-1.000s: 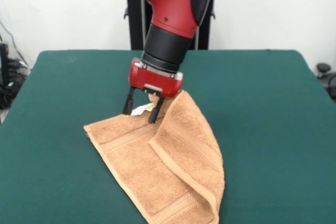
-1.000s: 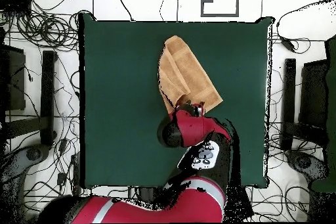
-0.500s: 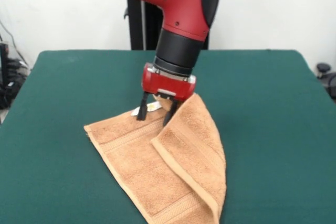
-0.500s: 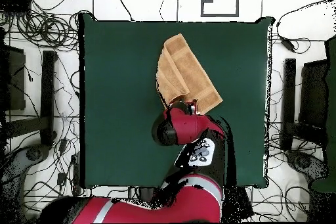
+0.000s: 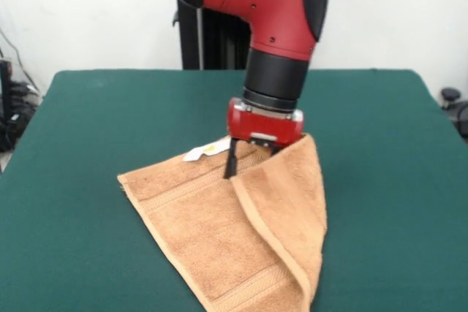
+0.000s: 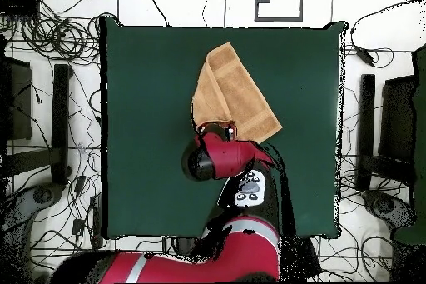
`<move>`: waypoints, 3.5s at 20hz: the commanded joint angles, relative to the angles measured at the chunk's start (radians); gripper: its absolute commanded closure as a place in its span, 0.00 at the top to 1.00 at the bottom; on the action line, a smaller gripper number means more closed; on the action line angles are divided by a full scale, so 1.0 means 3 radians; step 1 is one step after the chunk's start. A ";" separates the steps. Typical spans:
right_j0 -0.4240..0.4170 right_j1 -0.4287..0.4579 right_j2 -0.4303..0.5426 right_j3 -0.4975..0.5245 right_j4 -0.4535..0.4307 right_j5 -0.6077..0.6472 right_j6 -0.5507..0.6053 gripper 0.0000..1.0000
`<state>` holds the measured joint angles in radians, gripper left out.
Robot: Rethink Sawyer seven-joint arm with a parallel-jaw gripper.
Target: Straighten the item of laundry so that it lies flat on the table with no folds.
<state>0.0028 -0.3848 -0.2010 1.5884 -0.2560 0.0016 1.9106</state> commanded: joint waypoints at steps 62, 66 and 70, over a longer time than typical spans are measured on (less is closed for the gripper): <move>0.0351 -0.0873 0.0066 0.0622 0.0529 0.0804 0.0376 1.00; 0.0266 -0.0929 -0.0037 0.0632 0.0389 0.0906 0.0279 1.00; 0.0106 -0.1046 -0.0012 0.0729 0.0302 0.1008 0.0154 1.00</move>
<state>0.0752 -0.6866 -0.2095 1.6779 -0.1155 0.1668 1.9108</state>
